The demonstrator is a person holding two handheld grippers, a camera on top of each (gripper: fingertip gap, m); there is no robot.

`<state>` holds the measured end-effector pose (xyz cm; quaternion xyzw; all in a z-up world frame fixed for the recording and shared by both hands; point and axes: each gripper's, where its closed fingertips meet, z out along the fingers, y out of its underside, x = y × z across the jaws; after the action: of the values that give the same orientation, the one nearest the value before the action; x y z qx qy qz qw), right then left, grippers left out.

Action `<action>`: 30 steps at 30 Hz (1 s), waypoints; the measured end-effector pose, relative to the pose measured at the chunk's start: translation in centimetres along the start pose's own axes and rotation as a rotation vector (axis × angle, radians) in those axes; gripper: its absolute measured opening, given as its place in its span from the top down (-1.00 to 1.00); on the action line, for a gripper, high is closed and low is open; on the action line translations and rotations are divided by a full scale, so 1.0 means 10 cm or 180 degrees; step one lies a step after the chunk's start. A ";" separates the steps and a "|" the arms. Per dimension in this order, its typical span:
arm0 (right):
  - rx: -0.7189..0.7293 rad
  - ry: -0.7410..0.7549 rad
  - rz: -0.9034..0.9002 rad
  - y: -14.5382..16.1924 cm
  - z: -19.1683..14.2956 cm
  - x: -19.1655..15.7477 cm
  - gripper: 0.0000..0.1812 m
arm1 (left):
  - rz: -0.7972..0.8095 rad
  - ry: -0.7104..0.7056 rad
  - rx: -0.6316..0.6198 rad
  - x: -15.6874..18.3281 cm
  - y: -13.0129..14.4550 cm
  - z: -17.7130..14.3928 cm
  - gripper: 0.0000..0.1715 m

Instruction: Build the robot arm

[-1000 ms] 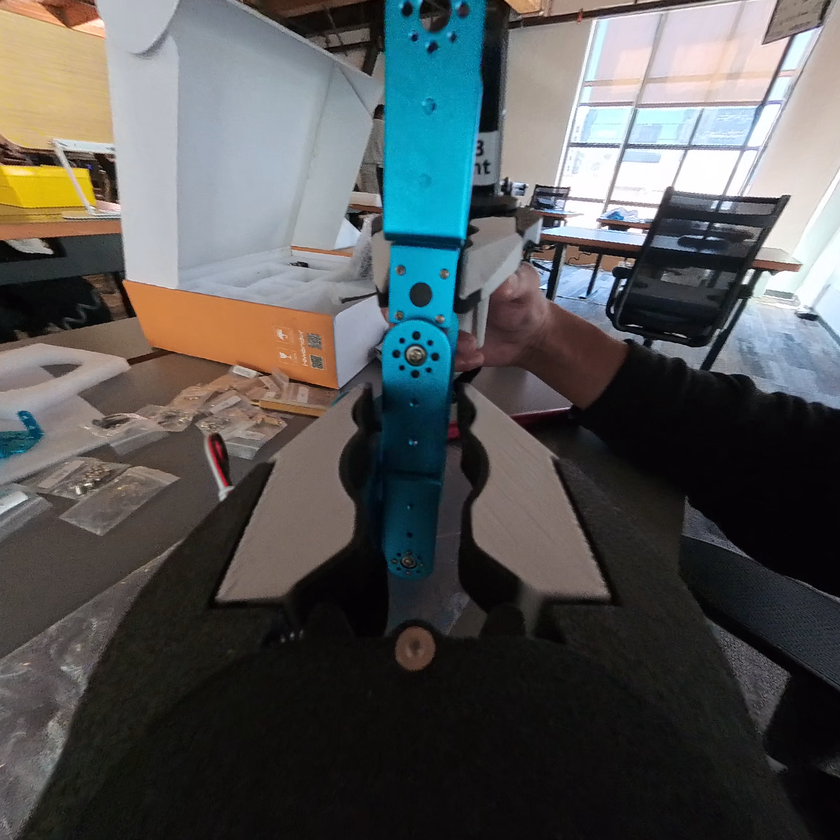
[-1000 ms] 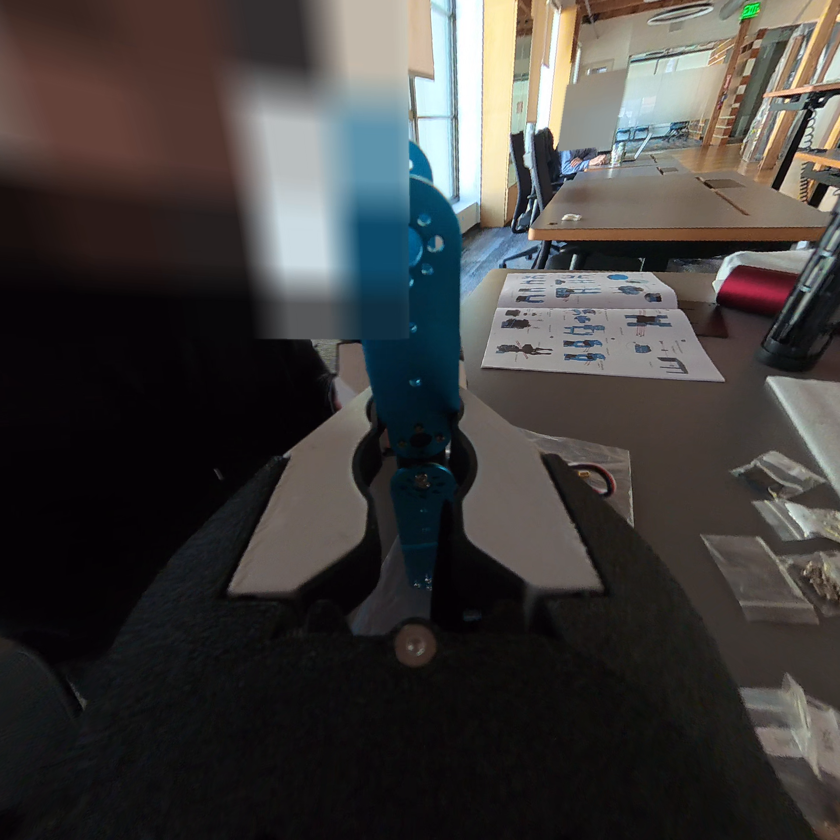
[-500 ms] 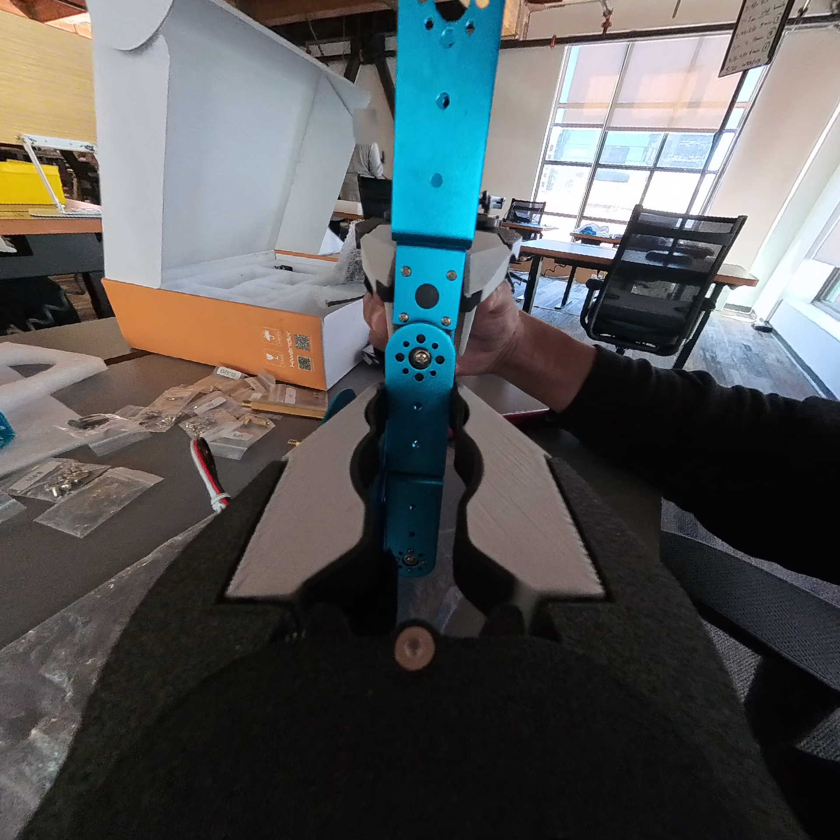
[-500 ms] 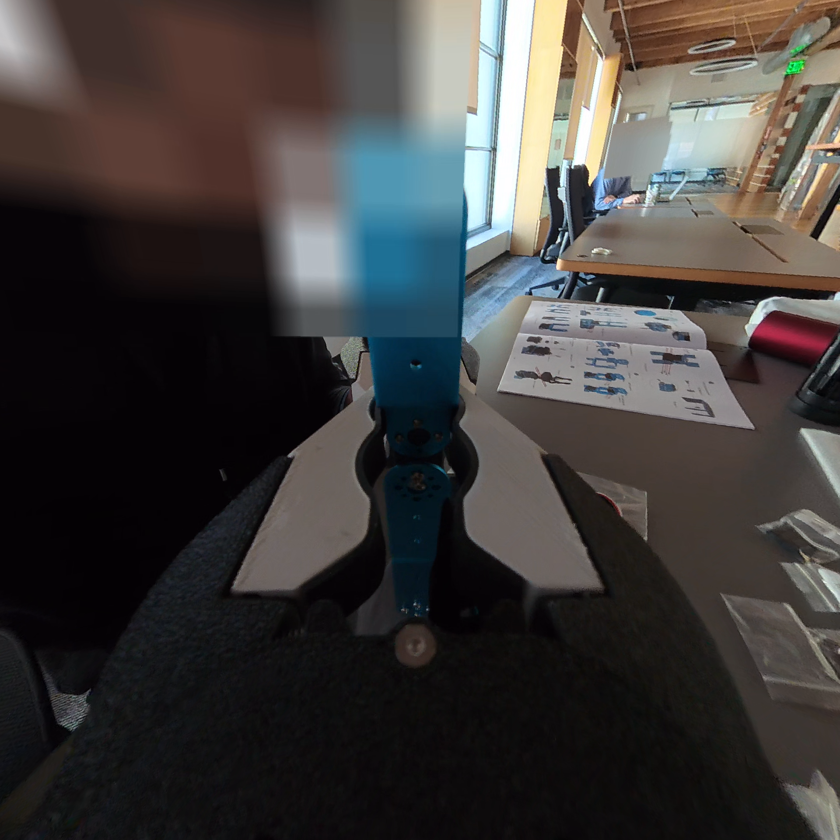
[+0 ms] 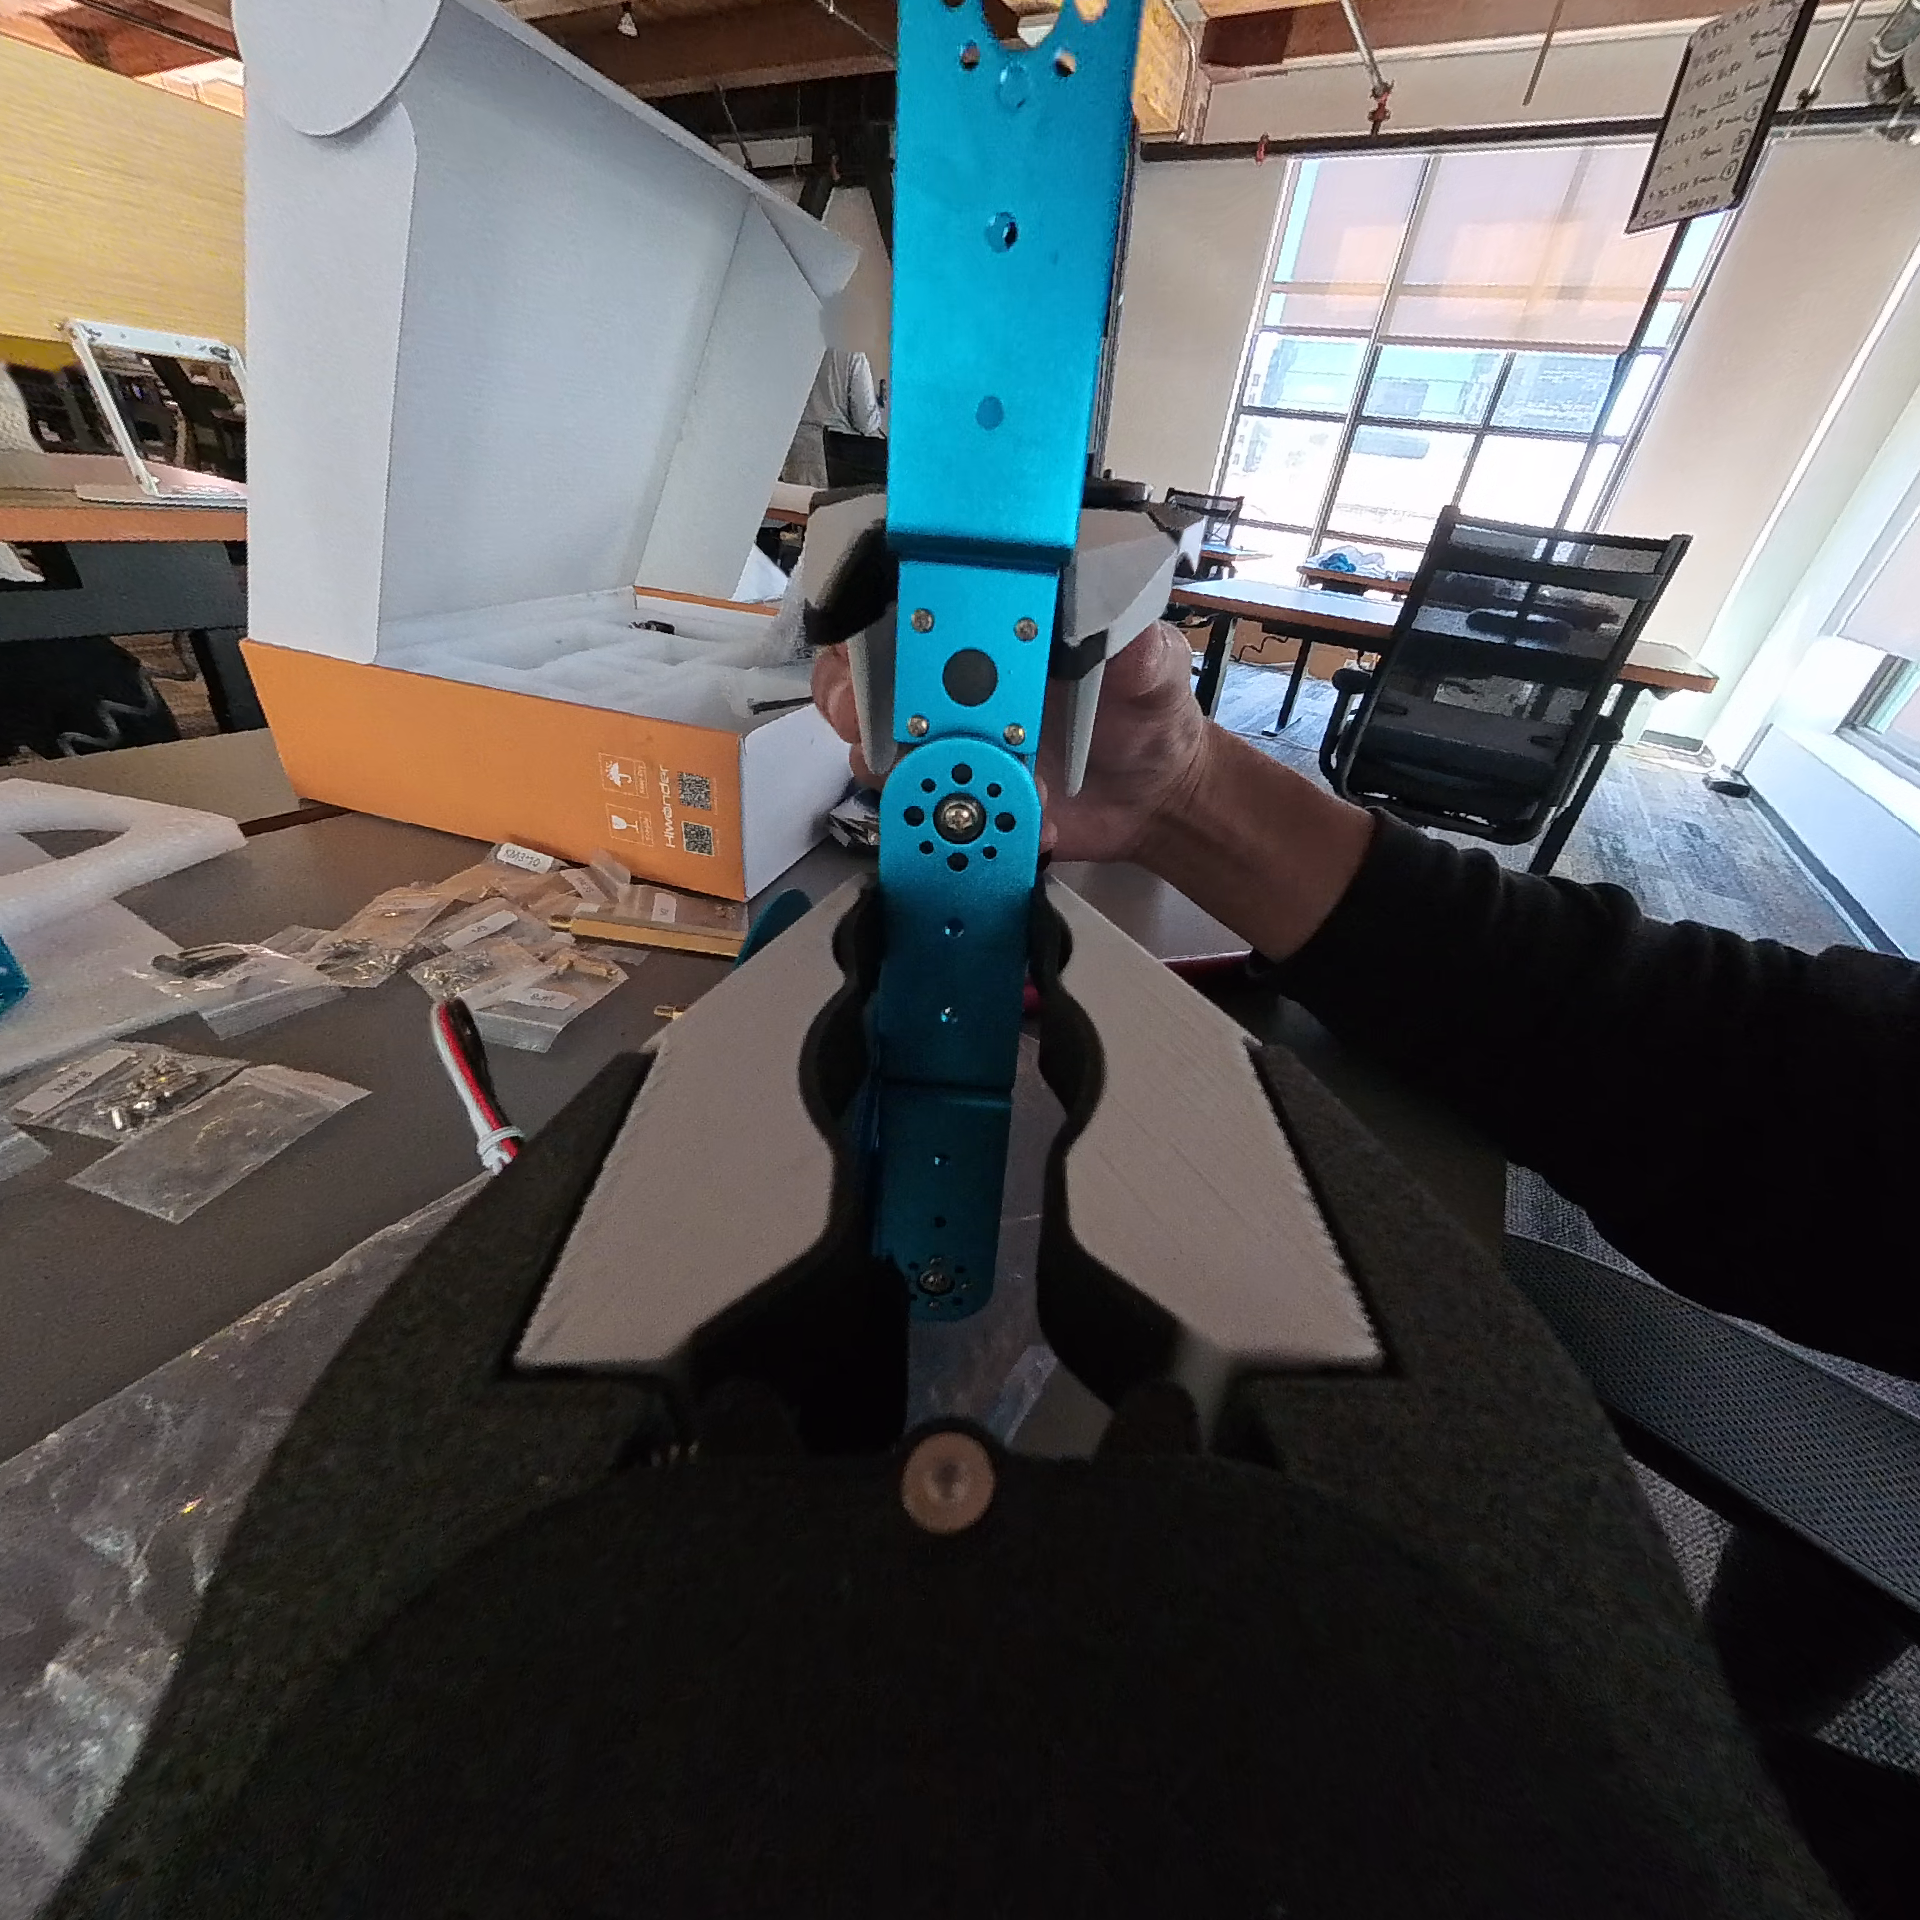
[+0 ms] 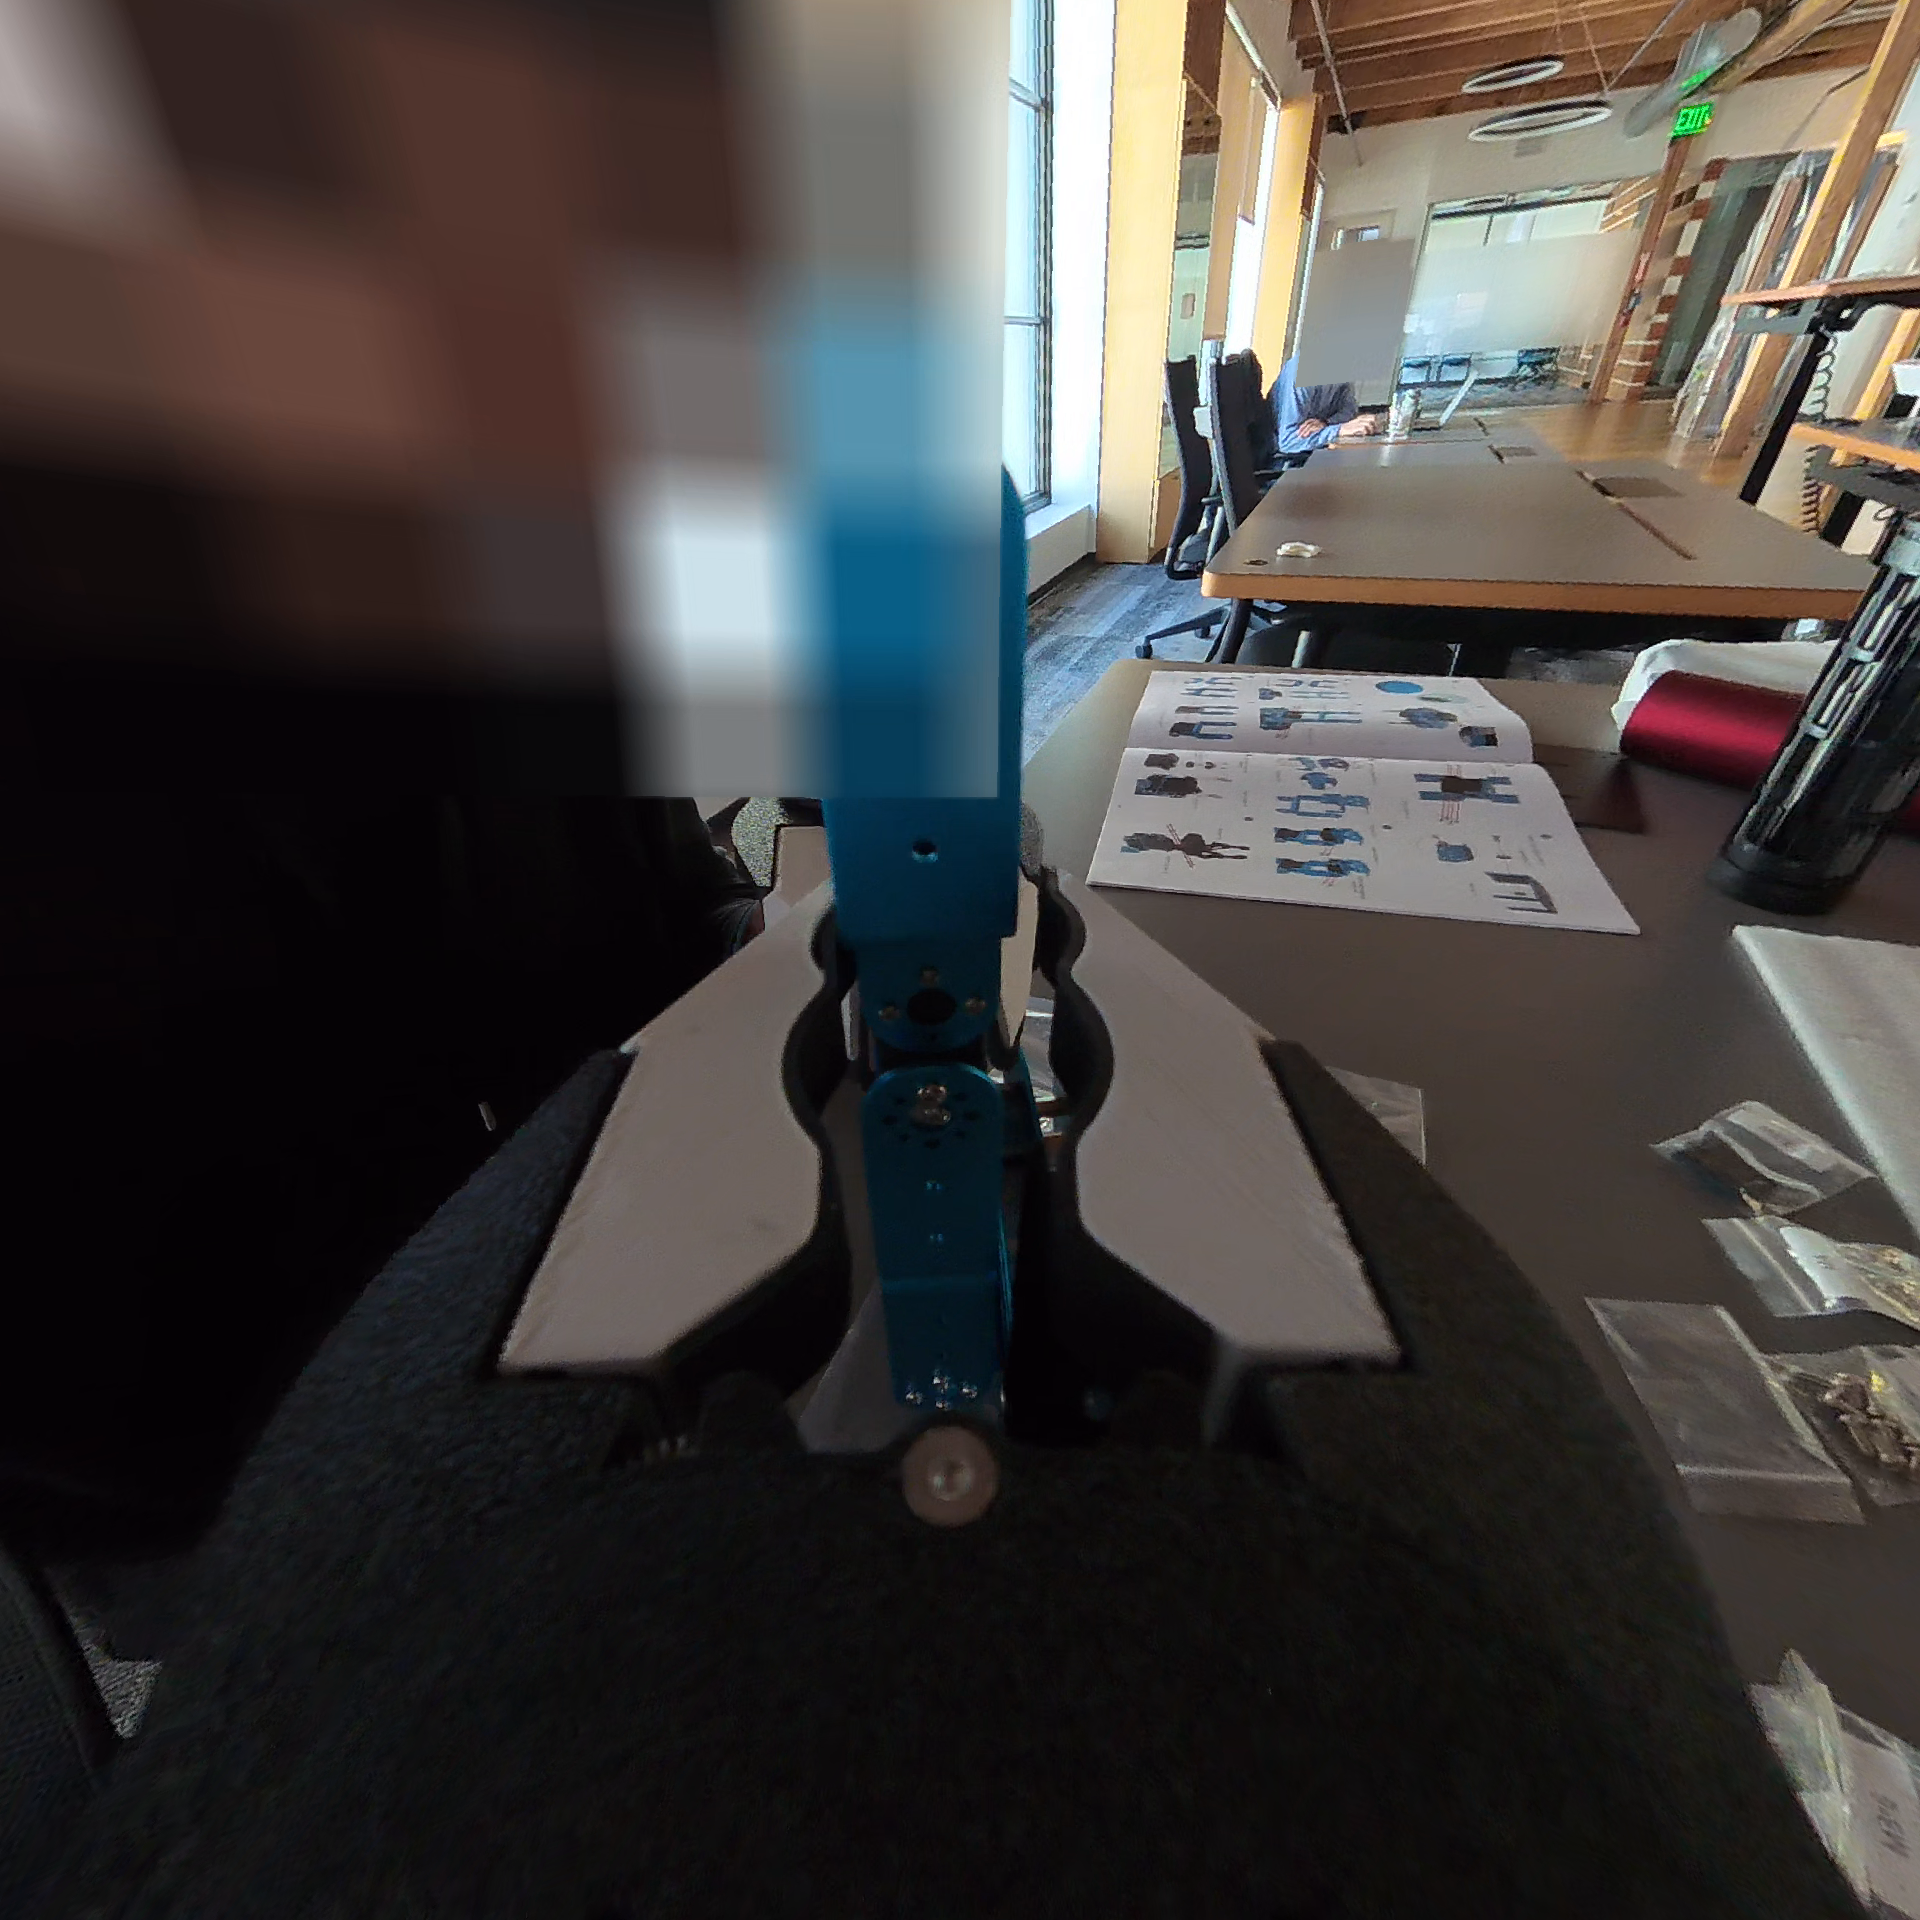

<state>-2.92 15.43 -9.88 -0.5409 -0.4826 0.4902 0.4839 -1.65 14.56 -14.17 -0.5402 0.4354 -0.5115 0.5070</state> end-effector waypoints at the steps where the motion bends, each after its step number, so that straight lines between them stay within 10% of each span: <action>1: -0.0005 -0.0014 0.0046 0.00 0.00 0.00 0.60 | -0.0014 0.0017 -0.0002 0.00 0.00 0.00 0.69; 10: 0.0139 0.0141 0.0007 -0.41 -0.20 -0.12 0.28 | -0.0001 0.0031 -0.0025 0.01 0.00 0.00 0.69; 16: -0.0168 -0.0045 0.0088 -0.32 0.05 -0.07 0.70 | 0.0036 0.0048 -0.0042 0.02 0.00 0.01 0.69; 30: -0.0204 -0.0433 0.0173 -0.31 0.04 -0.14 0.69 | -0.0014 0.0160 -0.0079 0.03 0.01 0.01 0.69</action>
<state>-3.57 14.27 -6.73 -0.5344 -0.5150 0.5231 0.4189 -1.54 14.29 -14.23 -0.5343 0.4531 -0.5206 0.4881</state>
